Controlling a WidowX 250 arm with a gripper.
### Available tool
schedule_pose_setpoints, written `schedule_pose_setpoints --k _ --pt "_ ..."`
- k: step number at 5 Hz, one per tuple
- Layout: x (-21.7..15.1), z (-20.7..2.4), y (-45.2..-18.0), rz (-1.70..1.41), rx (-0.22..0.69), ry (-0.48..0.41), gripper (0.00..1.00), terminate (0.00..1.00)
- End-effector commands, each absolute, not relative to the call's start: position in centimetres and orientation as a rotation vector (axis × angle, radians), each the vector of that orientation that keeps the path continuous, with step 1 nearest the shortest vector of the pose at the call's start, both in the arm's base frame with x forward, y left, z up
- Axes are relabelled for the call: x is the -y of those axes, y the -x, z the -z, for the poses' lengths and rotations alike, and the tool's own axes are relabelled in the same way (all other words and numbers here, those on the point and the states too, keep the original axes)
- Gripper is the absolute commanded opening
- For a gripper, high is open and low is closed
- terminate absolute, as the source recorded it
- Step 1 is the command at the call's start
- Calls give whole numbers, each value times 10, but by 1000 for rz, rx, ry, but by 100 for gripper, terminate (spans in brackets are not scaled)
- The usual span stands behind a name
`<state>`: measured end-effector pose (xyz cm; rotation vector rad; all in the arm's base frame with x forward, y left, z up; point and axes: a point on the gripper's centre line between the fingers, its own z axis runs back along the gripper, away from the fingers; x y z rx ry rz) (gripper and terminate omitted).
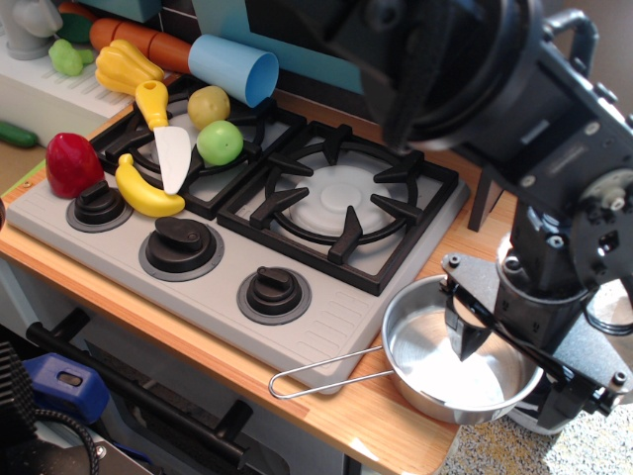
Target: Put pot or pan on stove
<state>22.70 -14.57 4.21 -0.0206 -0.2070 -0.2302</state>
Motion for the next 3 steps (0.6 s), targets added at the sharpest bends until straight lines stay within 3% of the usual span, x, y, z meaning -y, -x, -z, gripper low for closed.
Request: schedule_pose_setpoints --k 1,2,3 --pt "149 -37 -233 217 250 30 100 0" --pt "150 -19 -230 222 300 -12 100 0" --pt "150 -13 -230 210 316 -2 0 0"
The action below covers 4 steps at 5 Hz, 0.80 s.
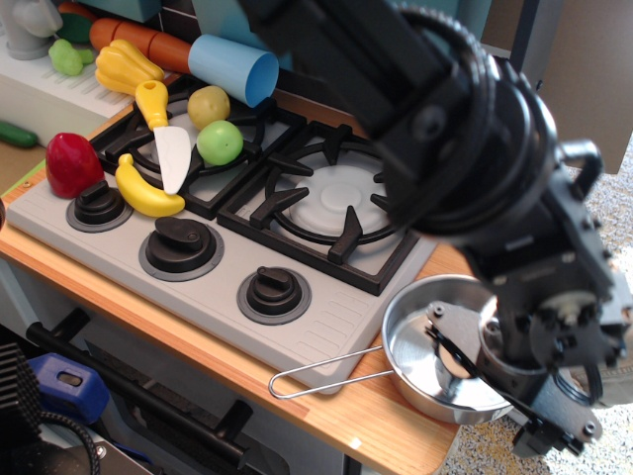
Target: Put pot or pan on stove
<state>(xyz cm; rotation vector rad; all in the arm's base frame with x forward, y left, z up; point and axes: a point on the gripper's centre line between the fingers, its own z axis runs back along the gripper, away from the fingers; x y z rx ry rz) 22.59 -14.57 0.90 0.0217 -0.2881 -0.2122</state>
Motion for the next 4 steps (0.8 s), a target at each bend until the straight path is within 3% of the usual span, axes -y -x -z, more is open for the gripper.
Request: schedule_pose_setpoints --k 1,3,4 --pt "148 -9 -229 215 331 3 0 0" --pt "137 -60 -239 256 189 8 0 0" --pt "126 -86 -246 335 118 -53 0 0"
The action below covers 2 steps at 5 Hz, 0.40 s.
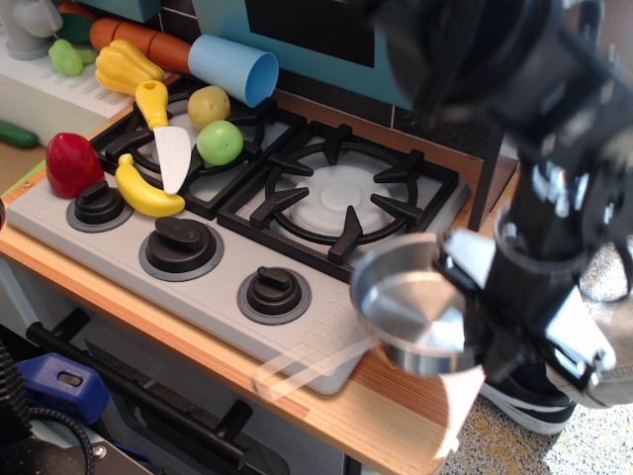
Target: Put pot or pan on stove
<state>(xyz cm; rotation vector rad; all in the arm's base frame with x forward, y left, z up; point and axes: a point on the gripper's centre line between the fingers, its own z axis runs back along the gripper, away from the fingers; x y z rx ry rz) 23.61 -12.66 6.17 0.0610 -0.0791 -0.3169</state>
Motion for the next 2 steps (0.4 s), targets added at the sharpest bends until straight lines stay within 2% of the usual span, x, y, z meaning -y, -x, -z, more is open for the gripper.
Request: schedule_pose_setpoints --k 1,2 --pt "94 -91 -257 471 126 -60 0 0" --pt "58 -87 -270 584 167 -15 0 0"
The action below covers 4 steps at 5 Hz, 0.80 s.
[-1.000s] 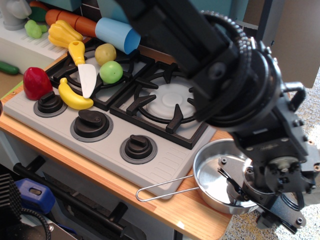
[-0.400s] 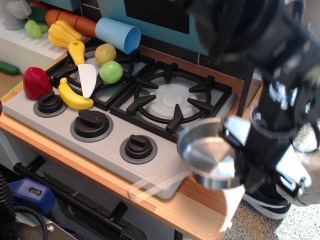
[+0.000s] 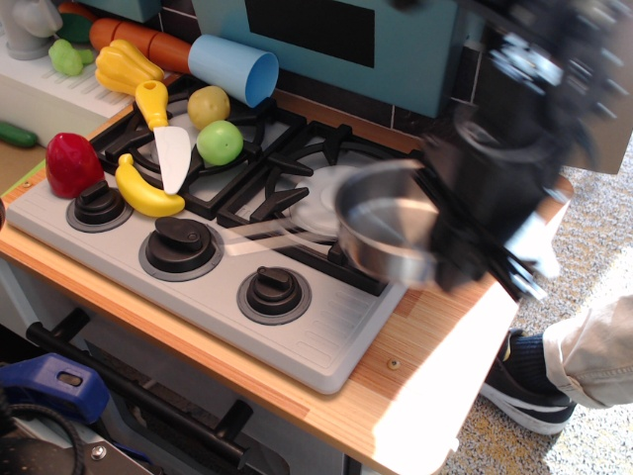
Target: Put pot or pan on stove
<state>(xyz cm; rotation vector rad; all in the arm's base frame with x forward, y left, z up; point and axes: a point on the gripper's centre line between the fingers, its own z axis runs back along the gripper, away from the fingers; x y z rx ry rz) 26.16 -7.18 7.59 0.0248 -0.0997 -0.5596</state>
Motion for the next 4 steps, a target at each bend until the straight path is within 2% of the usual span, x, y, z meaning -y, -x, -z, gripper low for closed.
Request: schedule_pose_setpoints --k 1,2,3,4 --pt "29 -75 -277 628 216 45 0 0" --pt "23 -69 -274 640 244 26 0 0" --pt "11 -61 -277 799 330 41 100 0" --pt "11 -61 -277 799 330 41 100 0"
